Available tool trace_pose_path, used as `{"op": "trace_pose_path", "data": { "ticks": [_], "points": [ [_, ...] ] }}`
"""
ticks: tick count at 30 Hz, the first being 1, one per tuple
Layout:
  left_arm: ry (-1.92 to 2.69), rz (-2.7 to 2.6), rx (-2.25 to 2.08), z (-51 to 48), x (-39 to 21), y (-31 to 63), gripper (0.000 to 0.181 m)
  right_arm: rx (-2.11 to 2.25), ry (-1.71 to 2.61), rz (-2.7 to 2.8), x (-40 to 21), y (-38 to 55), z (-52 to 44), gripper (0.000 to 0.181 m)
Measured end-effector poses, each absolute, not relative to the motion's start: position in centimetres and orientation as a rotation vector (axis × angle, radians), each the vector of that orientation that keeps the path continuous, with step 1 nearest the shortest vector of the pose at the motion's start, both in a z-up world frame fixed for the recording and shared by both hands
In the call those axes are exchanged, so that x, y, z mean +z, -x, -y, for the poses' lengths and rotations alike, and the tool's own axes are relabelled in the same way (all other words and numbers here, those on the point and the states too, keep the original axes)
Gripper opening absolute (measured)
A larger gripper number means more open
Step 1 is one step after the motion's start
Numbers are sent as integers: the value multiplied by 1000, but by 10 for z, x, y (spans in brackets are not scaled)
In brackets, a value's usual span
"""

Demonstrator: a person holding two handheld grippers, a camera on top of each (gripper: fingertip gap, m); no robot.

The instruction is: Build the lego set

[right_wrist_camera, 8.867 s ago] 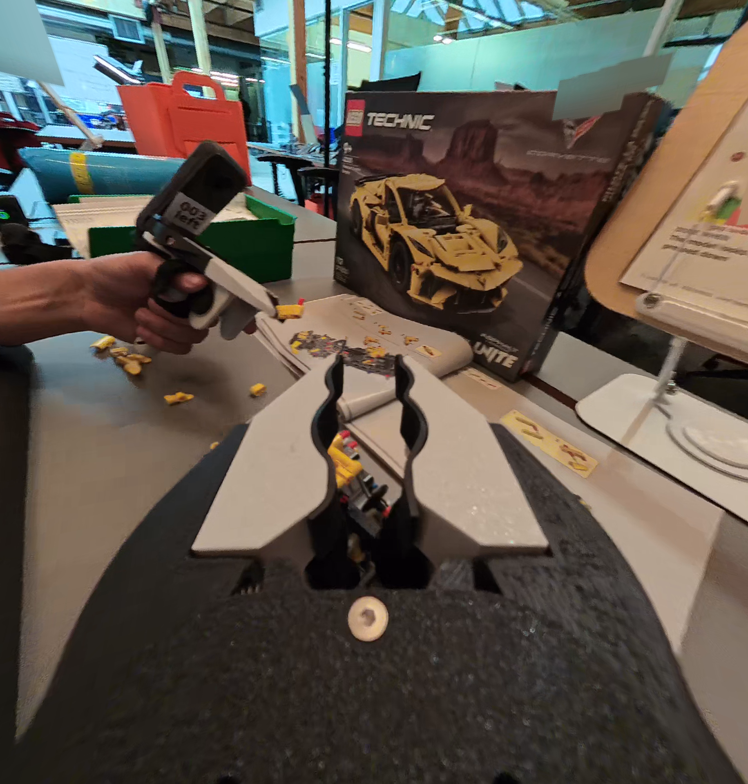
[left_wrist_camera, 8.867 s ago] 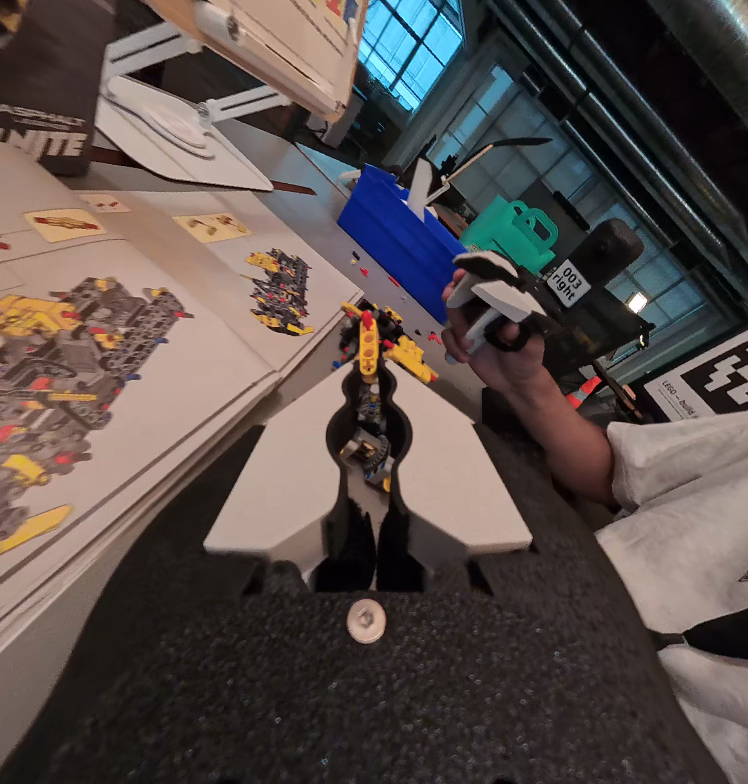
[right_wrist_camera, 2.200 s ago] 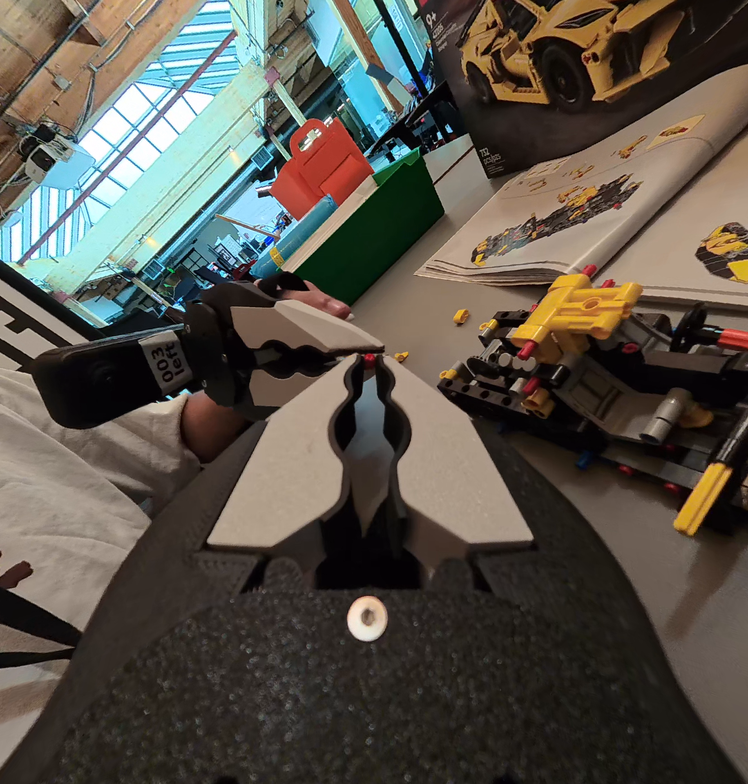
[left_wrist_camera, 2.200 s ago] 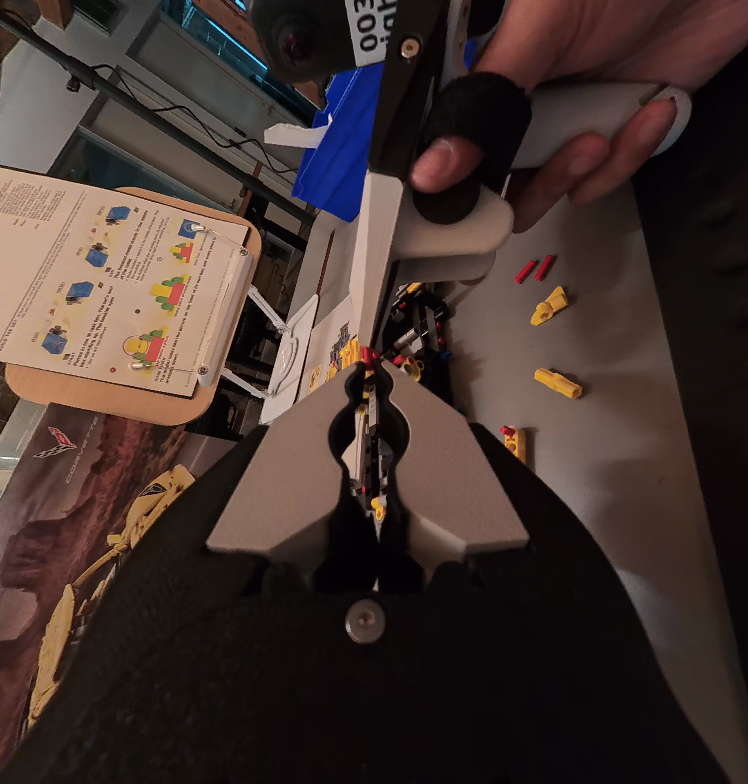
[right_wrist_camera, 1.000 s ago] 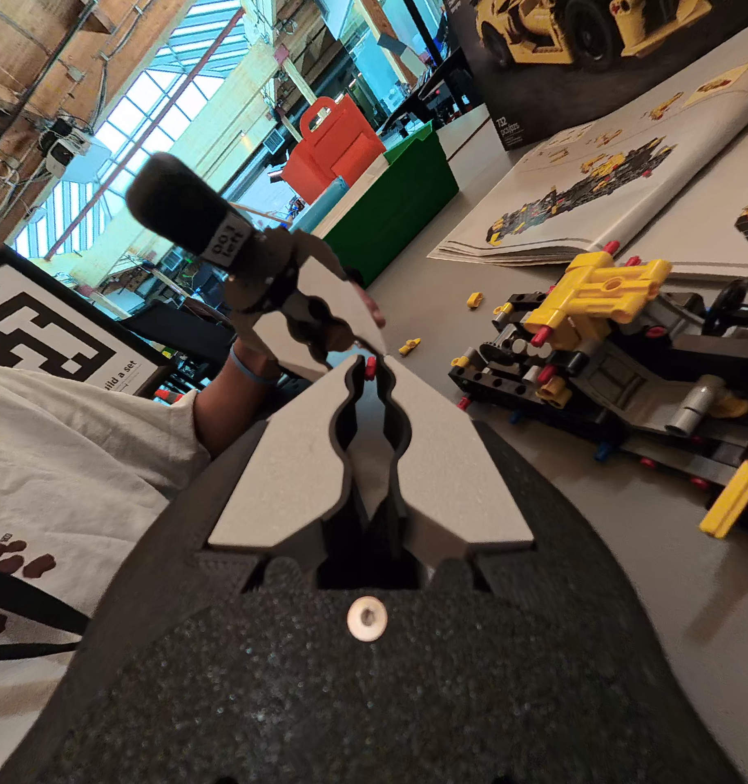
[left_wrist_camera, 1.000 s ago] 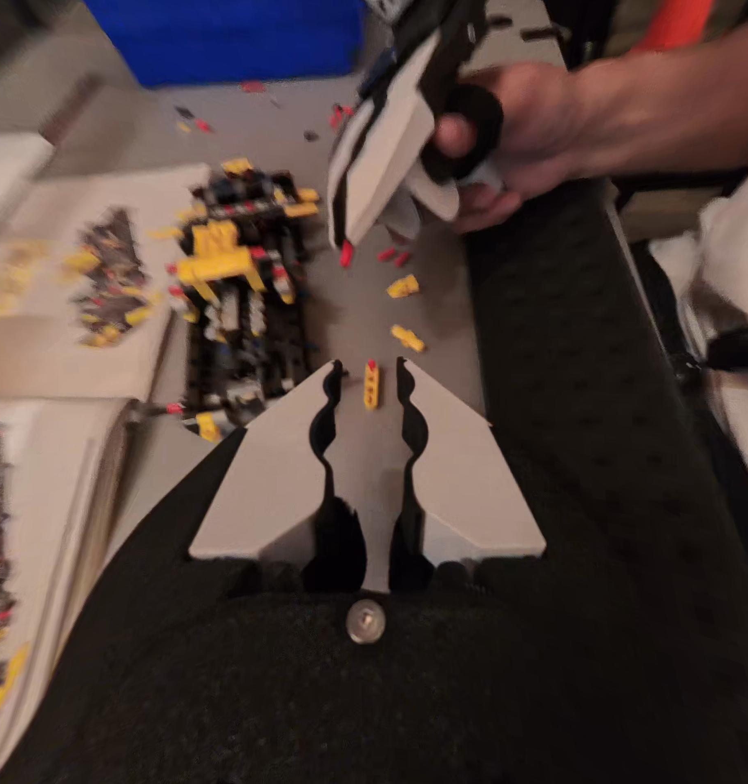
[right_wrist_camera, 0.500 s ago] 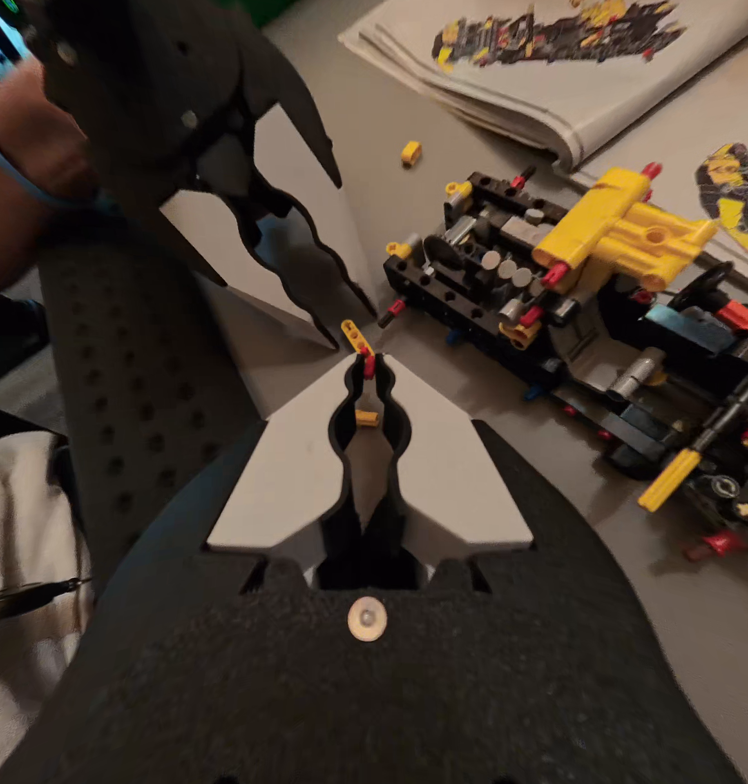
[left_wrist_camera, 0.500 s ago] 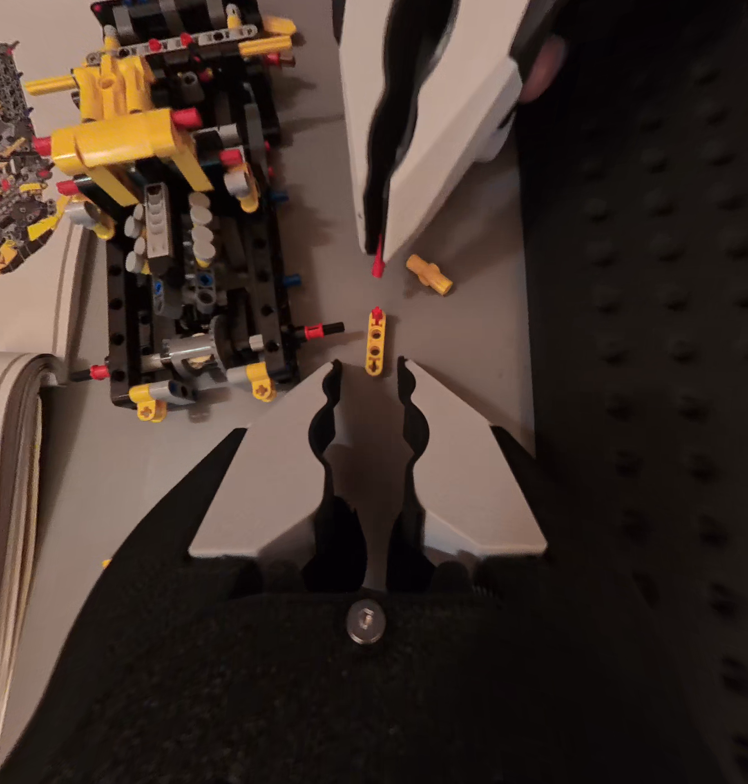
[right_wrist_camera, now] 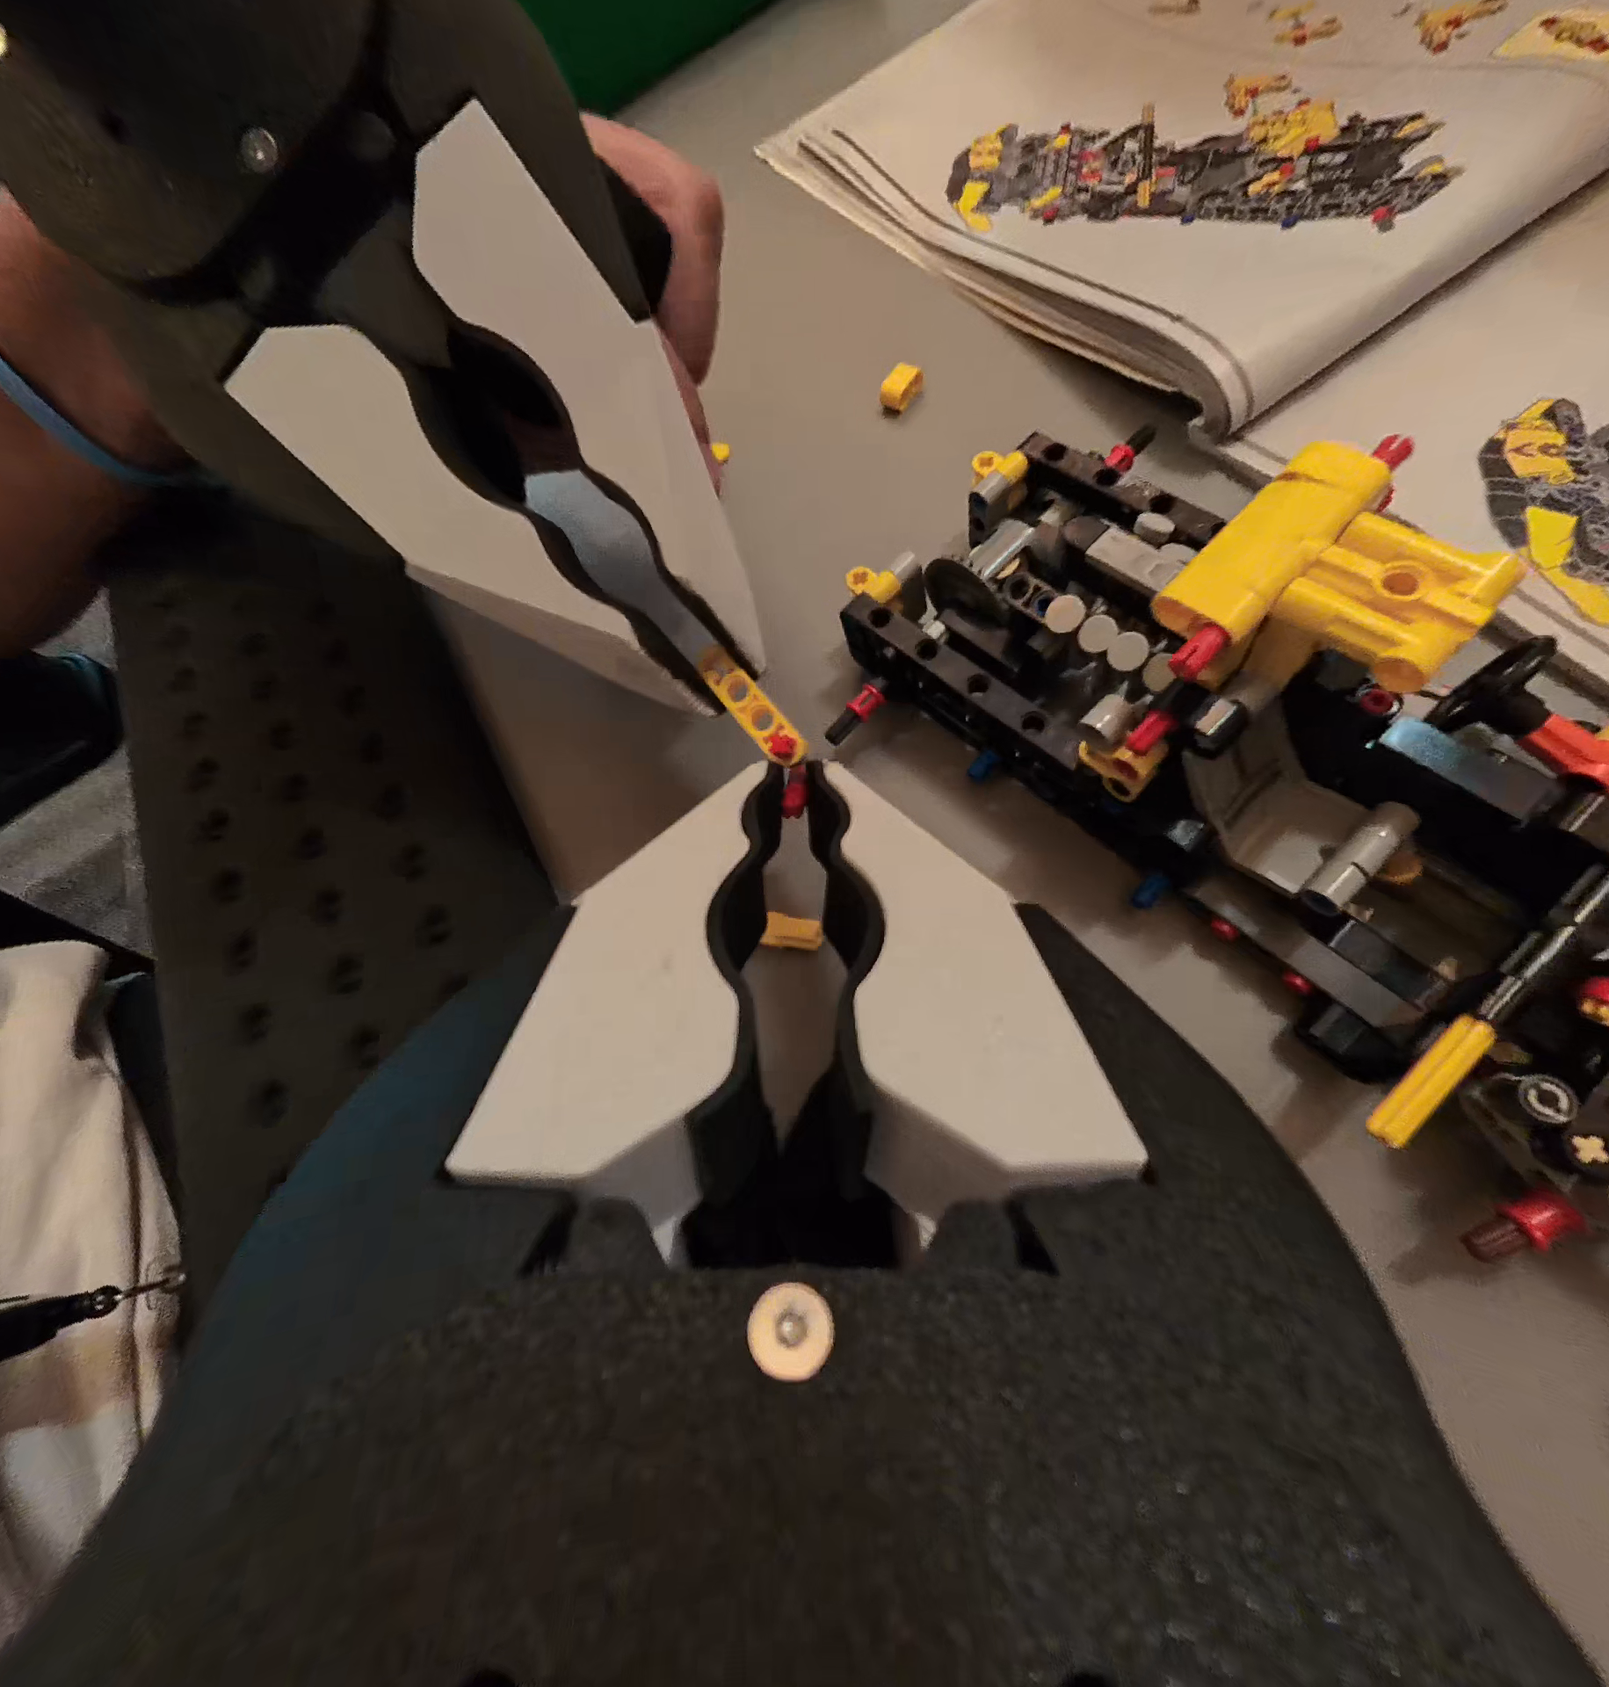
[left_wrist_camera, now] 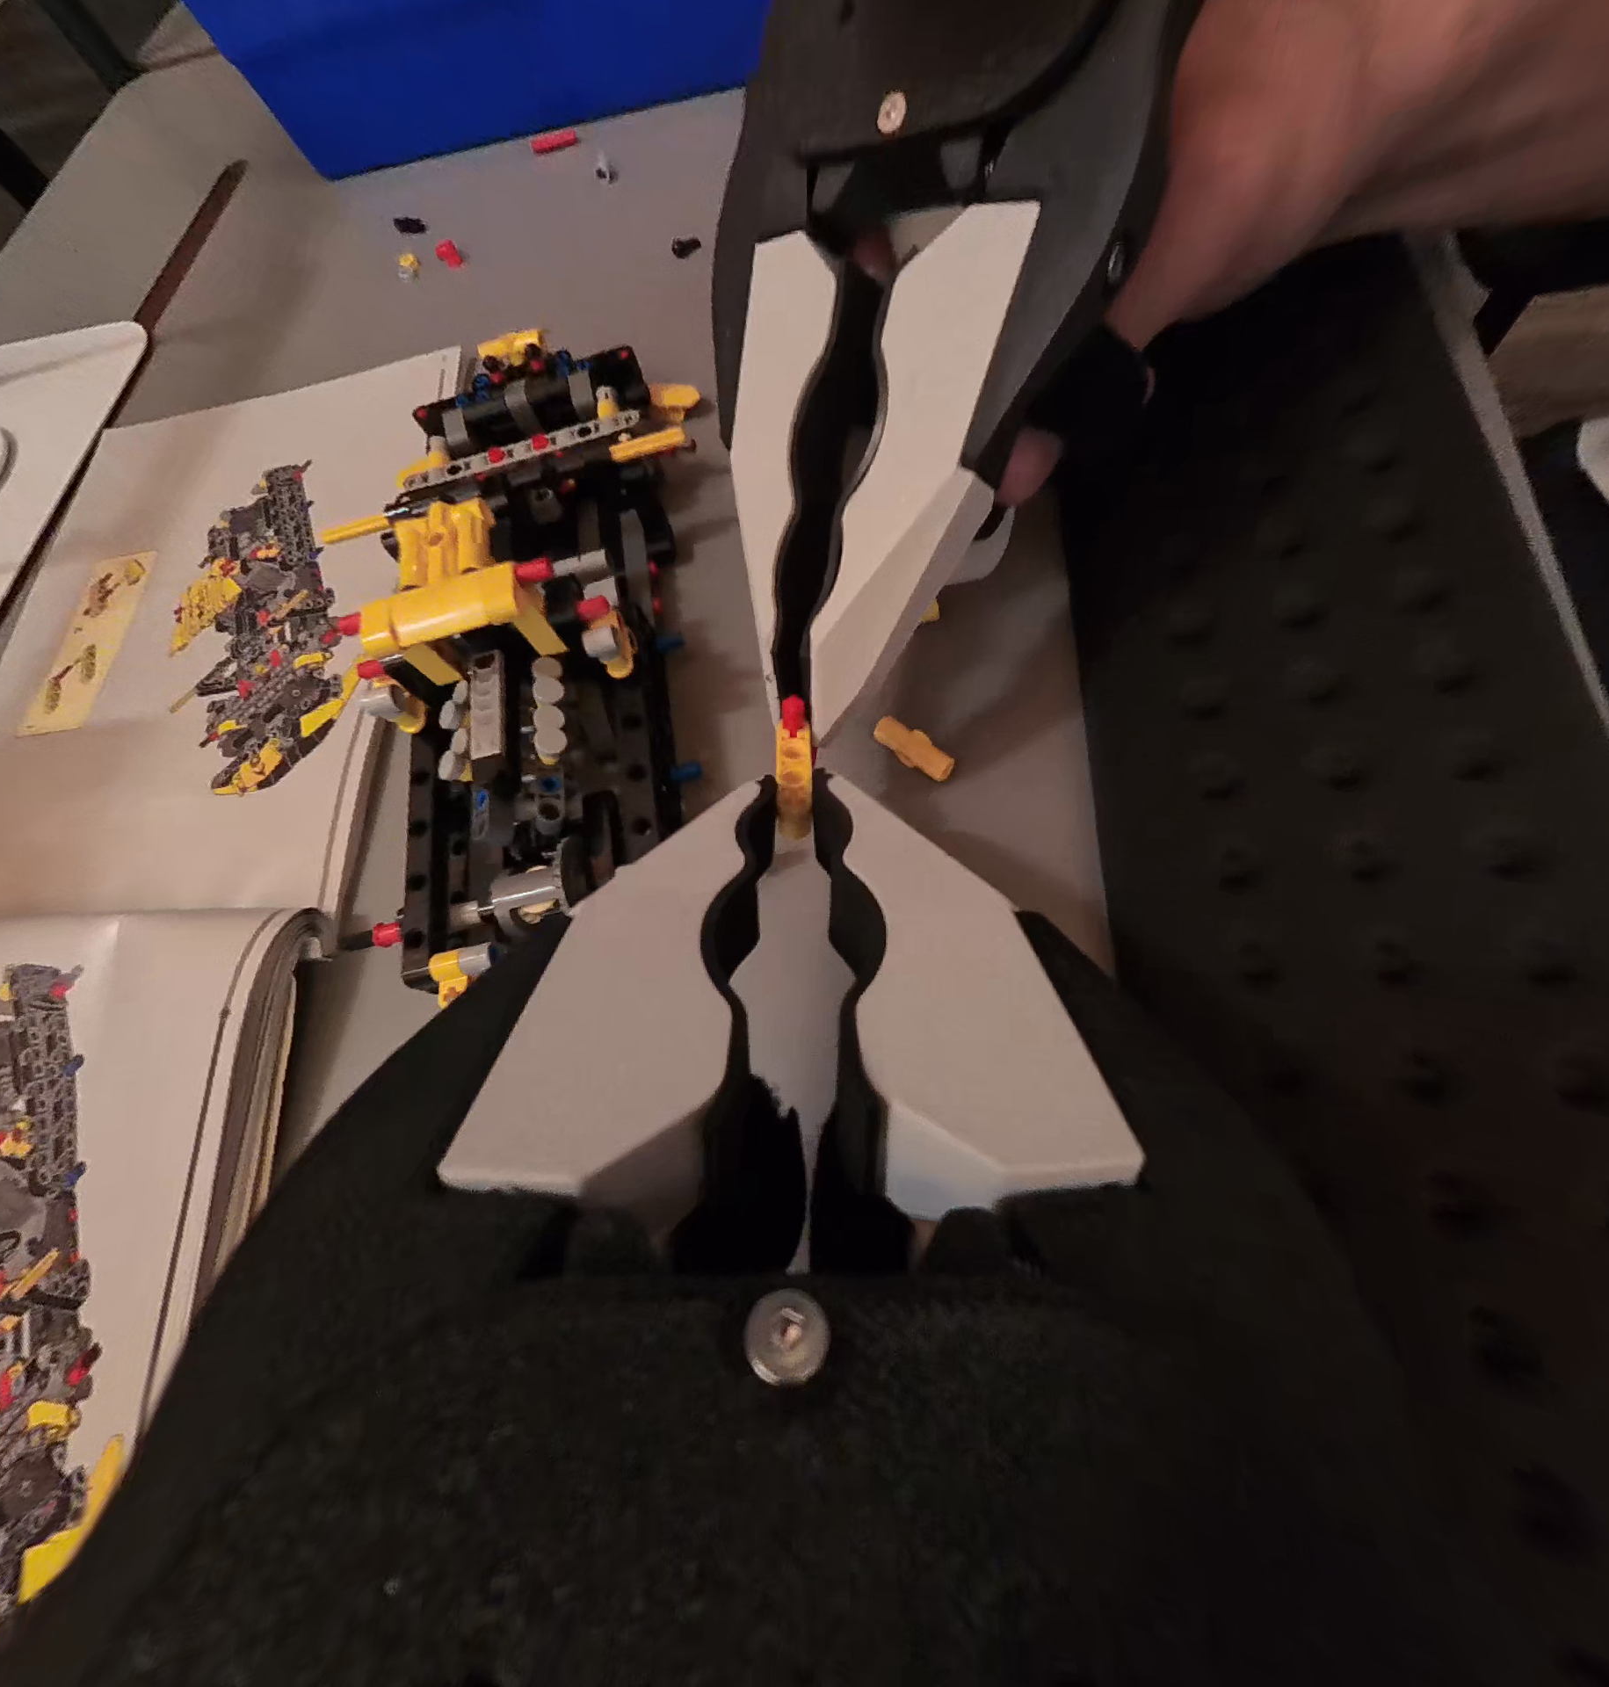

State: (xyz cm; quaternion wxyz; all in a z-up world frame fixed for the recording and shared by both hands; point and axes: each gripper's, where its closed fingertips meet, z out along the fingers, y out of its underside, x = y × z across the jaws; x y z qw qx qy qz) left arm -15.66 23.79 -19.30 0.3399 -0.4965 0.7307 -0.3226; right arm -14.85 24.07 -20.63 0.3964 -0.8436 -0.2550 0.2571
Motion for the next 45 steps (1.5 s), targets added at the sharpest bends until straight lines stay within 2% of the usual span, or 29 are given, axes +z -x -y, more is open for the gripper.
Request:
{"op": "trace_pose_path", "data": {
  "ticks": [8,28,42,45],
  "points": [
    [1258,-1789,-979,-232,-167,150,7,800,2064,605,-192,153,-238,4],
    [1181,-1717,-1076,-226,-149,146,7,1036,1921,535,-166,159,-232,4],
    [1114,-1540,-1312,-217,-112,139,7,1332,1748,413,-135,164,-224,4],
    [1113,-1431,-1510,-218,-92,146,7,1329,1684,387,-124,152,-225,4]
  ]
}}
